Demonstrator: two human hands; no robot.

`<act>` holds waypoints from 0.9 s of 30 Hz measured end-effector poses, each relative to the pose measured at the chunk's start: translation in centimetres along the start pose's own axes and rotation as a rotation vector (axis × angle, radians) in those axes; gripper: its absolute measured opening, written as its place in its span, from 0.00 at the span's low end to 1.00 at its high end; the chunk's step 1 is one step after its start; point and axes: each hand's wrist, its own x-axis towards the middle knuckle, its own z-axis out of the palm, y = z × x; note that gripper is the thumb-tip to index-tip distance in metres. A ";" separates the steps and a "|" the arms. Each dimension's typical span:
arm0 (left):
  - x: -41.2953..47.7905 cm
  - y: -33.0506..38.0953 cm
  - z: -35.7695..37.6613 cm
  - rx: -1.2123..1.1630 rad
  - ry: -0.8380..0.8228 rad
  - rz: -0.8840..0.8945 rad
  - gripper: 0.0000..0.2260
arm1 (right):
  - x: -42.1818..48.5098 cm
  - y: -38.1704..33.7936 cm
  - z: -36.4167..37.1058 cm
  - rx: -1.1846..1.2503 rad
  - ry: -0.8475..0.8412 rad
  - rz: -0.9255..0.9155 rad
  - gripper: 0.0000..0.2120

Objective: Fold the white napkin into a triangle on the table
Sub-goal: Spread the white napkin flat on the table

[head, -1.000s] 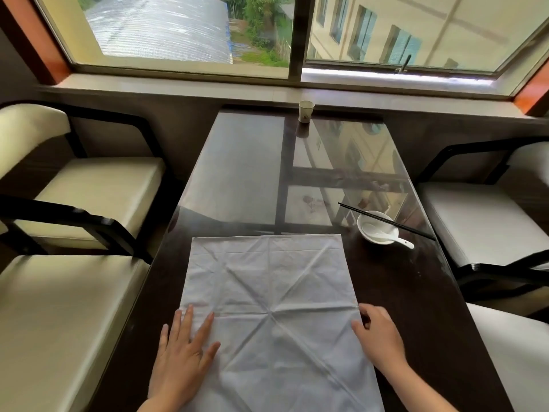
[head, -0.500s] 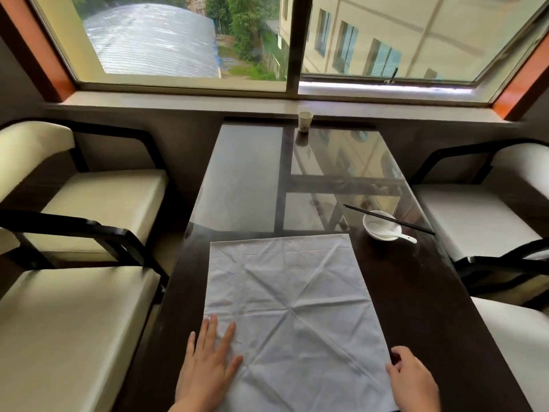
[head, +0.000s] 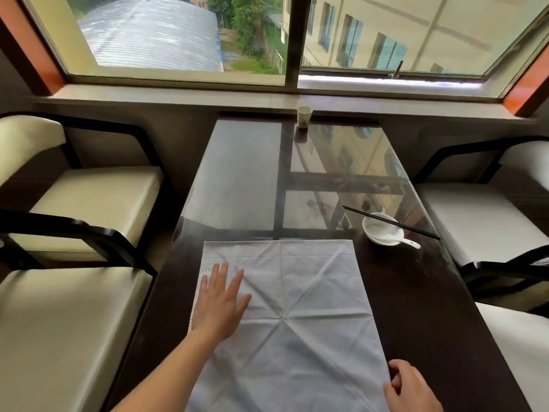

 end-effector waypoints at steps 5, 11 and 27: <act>3.7 1.1 2.1 -0.003 -0.179 0.000 0.33 | 0.1 0.4 -0.3 -0.024 -0.015 -0.047 0.12; 5.6 1.2 3.1 -0.011 -0.184 -0.008 0.34 | -0.2 0.2 -0.5 -0.077 -0.001 -0.062 0.09; -5.8 -5.8 3.8 0.103 -0.145 0.184 0.36 | -1.6 4.4 1.5 -0.450 -0.168 -0.455 0.37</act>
